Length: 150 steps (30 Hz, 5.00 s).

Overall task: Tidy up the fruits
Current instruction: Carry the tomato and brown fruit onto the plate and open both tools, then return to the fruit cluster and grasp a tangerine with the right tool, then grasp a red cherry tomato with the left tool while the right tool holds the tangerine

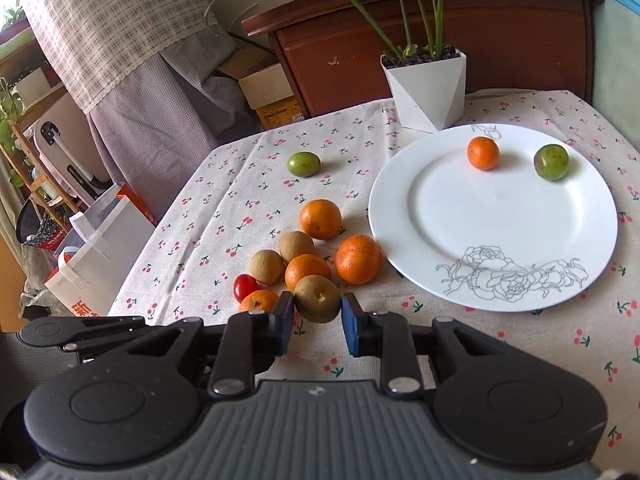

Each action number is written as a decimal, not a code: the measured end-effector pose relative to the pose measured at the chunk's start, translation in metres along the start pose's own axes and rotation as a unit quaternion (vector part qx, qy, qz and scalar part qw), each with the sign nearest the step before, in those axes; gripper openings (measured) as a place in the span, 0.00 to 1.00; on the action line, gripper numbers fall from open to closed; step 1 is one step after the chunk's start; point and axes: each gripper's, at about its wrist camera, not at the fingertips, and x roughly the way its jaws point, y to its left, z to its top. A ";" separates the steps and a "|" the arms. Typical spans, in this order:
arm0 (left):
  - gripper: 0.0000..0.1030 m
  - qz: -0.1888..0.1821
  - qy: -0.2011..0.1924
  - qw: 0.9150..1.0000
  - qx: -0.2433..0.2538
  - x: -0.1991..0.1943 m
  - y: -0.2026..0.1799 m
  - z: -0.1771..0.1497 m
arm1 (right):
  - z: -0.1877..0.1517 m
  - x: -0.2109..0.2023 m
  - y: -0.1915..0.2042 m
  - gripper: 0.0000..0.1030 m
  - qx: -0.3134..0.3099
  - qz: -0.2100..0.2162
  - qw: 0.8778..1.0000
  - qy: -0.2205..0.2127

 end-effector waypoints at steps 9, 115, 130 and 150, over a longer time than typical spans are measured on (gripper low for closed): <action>0.18 -0.014 -0.035 0.999 -0.029 -0.006 0.000 0.028 | 0.014 -0.022 -0.012 0.25 0.013 -0.030 0.999 -0.034; 0.64 0.066 0.009 0.992 -0.104 -0.009 0.075 0.028 | -0.020 0.031 0.045 0.29 -0.077 0.012 0.997 0.018; 0.51 0.033 0.035 0.996 -0.074 0.012 0.056 0.019 | -0.018 0.003 0.015 0.28 -0.033 -0.018 0.999 0.013; 0.21 0.030 0.024 0.999 -0.019 0.031 0.036 0.017 | -0.018 0.007 -0.001 0.31 0.020 -0.027 0.999 0.020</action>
